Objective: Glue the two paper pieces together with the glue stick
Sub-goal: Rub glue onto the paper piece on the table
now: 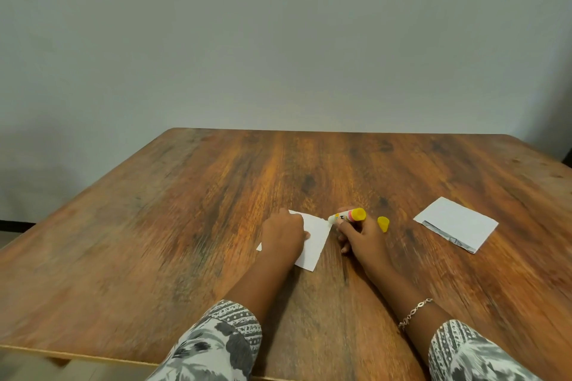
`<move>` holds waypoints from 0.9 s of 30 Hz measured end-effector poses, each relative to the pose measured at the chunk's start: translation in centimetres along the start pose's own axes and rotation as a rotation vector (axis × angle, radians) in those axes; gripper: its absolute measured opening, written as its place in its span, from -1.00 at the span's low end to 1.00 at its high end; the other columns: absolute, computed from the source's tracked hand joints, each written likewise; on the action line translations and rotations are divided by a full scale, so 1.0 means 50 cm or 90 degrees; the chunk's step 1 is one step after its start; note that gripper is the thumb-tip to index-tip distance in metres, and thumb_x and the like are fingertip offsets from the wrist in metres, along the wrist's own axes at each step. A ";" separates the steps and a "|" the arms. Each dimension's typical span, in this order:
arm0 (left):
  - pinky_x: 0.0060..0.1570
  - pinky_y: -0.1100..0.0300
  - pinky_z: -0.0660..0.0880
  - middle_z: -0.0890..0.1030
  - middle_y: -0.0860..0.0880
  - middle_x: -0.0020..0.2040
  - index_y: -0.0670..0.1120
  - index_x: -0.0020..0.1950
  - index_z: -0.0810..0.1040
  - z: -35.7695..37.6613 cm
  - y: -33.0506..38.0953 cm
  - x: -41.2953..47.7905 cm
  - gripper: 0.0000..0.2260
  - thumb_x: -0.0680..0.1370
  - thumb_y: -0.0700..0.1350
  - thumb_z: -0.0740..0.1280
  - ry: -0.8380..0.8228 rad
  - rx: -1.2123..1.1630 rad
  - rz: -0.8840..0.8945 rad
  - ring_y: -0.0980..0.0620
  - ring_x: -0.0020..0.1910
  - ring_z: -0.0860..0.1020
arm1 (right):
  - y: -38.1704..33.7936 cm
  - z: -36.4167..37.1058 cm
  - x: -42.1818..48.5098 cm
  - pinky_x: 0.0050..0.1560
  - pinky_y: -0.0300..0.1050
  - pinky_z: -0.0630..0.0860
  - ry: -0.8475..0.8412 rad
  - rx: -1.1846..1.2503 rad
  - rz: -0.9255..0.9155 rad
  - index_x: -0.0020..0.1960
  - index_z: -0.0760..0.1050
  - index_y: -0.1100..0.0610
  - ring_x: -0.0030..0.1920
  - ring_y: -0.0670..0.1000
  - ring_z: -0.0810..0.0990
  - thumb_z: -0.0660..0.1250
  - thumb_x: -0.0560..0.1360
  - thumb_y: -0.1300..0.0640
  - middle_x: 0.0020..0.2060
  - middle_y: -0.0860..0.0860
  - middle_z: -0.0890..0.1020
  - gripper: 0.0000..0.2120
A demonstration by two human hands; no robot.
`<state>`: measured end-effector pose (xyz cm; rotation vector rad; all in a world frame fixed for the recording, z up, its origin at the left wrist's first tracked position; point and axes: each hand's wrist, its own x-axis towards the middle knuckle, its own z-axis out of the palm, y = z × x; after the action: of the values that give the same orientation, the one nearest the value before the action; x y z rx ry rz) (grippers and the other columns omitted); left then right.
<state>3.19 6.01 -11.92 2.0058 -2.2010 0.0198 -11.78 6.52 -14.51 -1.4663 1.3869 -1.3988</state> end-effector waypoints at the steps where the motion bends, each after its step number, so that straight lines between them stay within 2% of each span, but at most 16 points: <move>1: 0.00 0.13 0.45 0.52 -0.15 0.17 -0.17 0.21 0.49 -0.002 0.000 0.000 -0.66 0.56 0.03 0.22 -0.005 -0.006 0.000 -0.10 0.09 0.52 | 0.001 0.001 0.004 -0.58 -0.34 0.39 0.001 -0.011 0.001 -0.01 0.52 0.18 -0.60 -0.17 0.44 0.26 0.50 0.23 -0.44 0.01 0.52 -0.90; 9: -0.03 0.12 0.44 0.49 -0.16 0.16 -0.18 0.18 0.50 -0.002 -0.005 -0.005 -0.69 0.58 0.00 0.20 -0.019 -0.014 0.016 -0.11 0.07 0.51 | 0.005 0.002 0.012 -0.61 -0.34 0.39 -0.011 -0.061 -0.021 -0.10 0.50 0.07 -0.61 -0.17 0.45 0.26 0.49 0.23 -0.45 0.04 0.52 -0.92; 13: -0.05 0.10 0.46 0.48 -0.16 0.16 -0.19 0.15 0.51 0.001 -0.009 -0.007 -0.69 0.58 0.01 0.20 -0.023 -0.020 0.024 -0.11 0.04 0.52 | 0.011 0.003 0.018 -0.61 -0.33 0.40 -0.013 -0.074 -0.022 -0.06 0.53 0.16 -0.58 -0.18 0.47 0.27 0.49 0.22 -0.45 0.03 0.52 -0.93; 19: -0.12 0.17 0.44 0.49 -0.15 0.16 -0.17 0.17 0.52 0.009 -0.012 -0.004 -0.69 0.57 0.02 0.21 -0.017 -0.025 0.022 -0.07 0.00 0.54 | 0.018 0.004 0.022 -0.59 -0.29 0.43 -0.014 -0.086 -0.037 -0.06 0.54 0.18 -0.53 -0.15 0.50 0.29 0.48 0.23 -0.44 -0.04 0.52 -0.92; 24: -0.16 0.21 0.43 0.45 -0.14 0.24 -0.13 0.22 0.48 0.018 -0.015 -0.005 -0.68 0.57 0.02 0.20 -0.013 -0.033 0.025 -0.06 0.01 0.55 | 0.017 0.005 0.017 -0.40 -0.09 0.50 -0.023 -0.114 -0.039 -0.04 0.54 0.15 -0.34 0.02 0.56 0.32 0.47 0.19 -0.35 0.00 0.56 -0.92; 27: -0.16 0.19 0.44 0.42 -0.15 0.25 -0.13 0.21 0.45 0.022 -0.016 -0.006 -0.69 0.58 0.03 0.19 -0.011 -0.029 0.023 -0.06 0.00 0.54 | 0.012 0.004 0.011 -0.30 -0.04 0.51 -0.032 -0.119 -0.045 -0.04 0.54 0.16 -0.29 0.06 0.56 0.33 0.47 0.20 -0.30 0.05 0.58 -0.91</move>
<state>3.86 6.11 -13.11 1.9495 -2.2279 -0.0421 -11.82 5.84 -14.98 -1.6734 1.4796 -1.2947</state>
